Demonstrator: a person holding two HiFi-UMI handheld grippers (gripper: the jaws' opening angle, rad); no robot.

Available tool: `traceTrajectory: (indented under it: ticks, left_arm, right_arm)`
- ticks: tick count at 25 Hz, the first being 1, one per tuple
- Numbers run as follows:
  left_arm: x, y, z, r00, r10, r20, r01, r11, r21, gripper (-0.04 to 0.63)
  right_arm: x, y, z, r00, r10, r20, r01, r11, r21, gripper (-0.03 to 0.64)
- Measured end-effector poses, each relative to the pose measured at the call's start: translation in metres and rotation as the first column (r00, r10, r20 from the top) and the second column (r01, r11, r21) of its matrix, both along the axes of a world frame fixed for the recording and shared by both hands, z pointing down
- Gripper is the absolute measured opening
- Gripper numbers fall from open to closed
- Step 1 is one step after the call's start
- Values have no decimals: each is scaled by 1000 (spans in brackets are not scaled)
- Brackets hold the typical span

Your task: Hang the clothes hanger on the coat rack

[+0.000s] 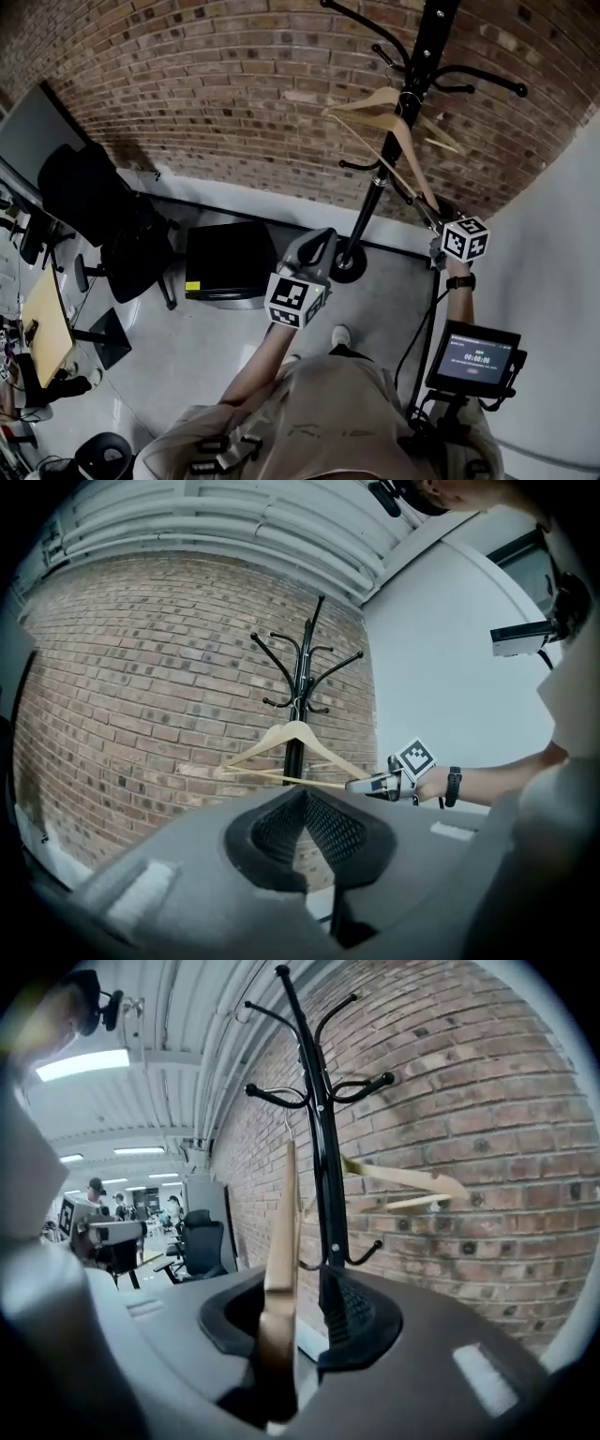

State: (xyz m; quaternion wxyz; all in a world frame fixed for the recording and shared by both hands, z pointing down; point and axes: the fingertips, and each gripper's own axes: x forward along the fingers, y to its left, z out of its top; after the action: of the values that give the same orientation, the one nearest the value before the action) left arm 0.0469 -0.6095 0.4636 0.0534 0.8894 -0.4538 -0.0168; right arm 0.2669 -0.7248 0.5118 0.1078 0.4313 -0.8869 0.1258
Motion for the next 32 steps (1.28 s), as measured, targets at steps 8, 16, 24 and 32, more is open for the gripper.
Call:
traceTrajectory:
  ticks: [8, 16, 24, 32]
  left_arm:
    - [1, 43, -13, 994, 107, -30, -106, 994, 24, 0]
    - [-40, 96, -16, 983, 169, -76, -167, 986, 26, 0]
    - [-26, 164, -6, 974, 199, -111, -204, 978, -37, 0]
    - [-7, 255, -37, 985, 155, -71, -153, 988, 37, 0]
  right_arm:
    - [17, 96, 15, 987, 151, -57, -154, 986, -57, 149]
    - [-65, 224, 8, 953, 295, 71, -292, 955, -52, 74]
    - [-144, 319, -28, 961, 272, 59, -274, 961, 46, 0]
    - [-131, 404, -77, 964, 254, 77, -264, 948, 175, 0]
